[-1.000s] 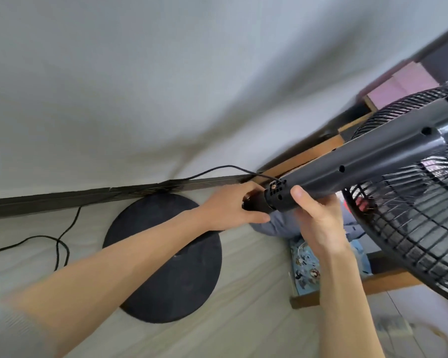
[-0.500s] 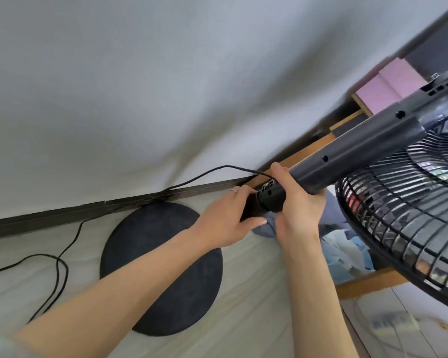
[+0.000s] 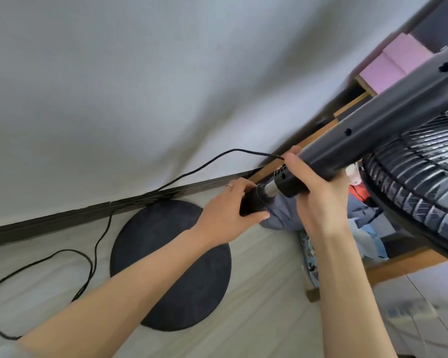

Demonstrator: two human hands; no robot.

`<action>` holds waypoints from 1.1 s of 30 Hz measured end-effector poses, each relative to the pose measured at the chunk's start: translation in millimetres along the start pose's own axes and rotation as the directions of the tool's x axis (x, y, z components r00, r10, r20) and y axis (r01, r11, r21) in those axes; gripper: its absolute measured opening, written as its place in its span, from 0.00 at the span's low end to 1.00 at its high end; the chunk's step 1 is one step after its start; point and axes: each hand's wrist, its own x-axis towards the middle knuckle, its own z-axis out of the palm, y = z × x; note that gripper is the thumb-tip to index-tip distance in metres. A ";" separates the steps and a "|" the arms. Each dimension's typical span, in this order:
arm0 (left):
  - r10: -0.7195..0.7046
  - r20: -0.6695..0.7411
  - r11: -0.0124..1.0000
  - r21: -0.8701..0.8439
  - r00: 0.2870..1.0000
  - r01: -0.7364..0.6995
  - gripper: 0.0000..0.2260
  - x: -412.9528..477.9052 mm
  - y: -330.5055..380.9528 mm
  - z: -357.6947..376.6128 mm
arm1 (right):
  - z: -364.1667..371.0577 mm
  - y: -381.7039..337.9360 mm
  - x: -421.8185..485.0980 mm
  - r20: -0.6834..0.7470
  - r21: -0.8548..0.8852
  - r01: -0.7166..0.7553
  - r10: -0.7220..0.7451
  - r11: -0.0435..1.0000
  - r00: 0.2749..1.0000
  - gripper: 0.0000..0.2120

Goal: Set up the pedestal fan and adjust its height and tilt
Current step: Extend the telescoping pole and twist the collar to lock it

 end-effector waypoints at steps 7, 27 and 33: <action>0.017 -0.013 0.999 -0.028 1.000 -0.017 0.24 4.9 -1.4 10.7 | -16.7 39.3 -7.2 0.290 -0.153 -0.117 0.158 0.981 0.944 0.21; 0.038 -0.028 0.998 0.044 0.999 -0.037 0.20 5.4 -3.5 10.1 | 3.1 -8.1 1.4 -0.170 -0.258 0.166 -0.214 0.952 0.962 0.13; 0.039 -0.057 0.998 0.054 0.998 -0.036 0.20 2.5 -3.0 8.1 | 5.1 2.1 3.4 -0.085 -0.168 0.170 -0.186 0.971 0.979 0.19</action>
